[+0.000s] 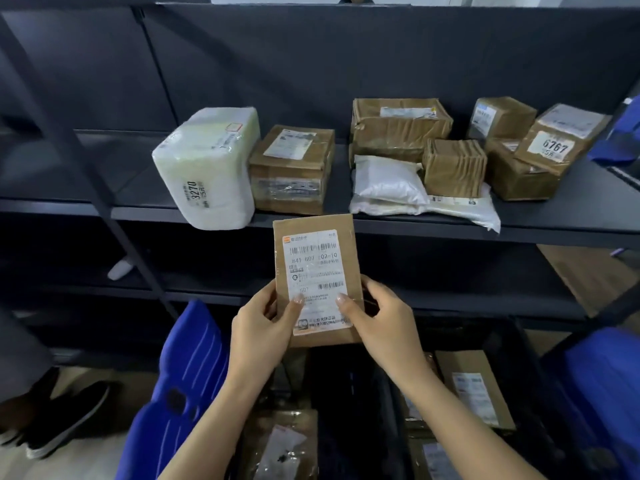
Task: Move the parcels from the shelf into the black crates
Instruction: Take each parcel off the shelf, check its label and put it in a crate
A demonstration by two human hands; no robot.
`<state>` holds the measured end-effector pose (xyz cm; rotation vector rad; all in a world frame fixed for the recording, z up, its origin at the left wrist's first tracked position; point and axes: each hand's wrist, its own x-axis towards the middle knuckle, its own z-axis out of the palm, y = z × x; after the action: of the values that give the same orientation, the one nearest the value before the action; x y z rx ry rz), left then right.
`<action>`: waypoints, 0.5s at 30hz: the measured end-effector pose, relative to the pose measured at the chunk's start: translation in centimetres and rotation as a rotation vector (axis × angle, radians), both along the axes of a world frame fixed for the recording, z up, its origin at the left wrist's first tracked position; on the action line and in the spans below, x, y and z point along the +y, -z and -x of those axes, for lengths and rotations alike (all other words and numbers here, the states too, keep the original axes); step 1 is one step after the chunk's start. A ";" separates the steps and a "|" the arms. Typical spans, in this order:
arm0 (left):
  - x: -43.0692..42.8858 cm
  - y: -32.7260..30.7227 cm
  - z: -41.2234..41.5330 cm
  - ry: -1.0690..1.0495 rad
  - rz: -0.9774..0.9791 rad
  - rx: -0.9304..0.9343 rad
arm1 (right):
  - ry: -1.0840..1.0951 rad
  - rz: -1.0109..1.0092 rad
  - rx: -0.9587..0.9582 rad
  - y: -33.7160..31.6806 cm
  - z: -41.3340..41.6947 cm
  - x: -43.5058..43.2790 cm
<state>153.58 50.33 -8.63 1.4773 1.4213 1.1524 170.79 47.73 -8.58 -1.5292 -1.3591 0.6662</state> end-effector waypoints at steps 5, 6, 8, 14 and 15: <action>0.7 1.2 1.8 0.040 0.016 0.041 | 0.029 0.036 -0.047 1.5 2.4 0.5; 0.8 1.5 1.9 0.044 0.015 0.048 | 0.038 0.042 -0.065 1.8 2.6 0.6; 1.0 2.1 1.9 0.049 0.012 0.060 | 0.043 0.059 -0.109 2.4 2.8 0.9; 1.9 4.3 0.8 0.067 0.053 0.051 | 0.050 0.128 -0.124 4.2 1.9 1.9; 2.1 4.6 0.6 0.076 0.062 0.052 | 0.060 0.136 -0.122 4.5 1.8 2.0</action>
<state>153.03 52.38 -13.23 1.5140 1.4110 1.0214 169.03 49.71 -13.08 -1.7367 -1.3758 0.6486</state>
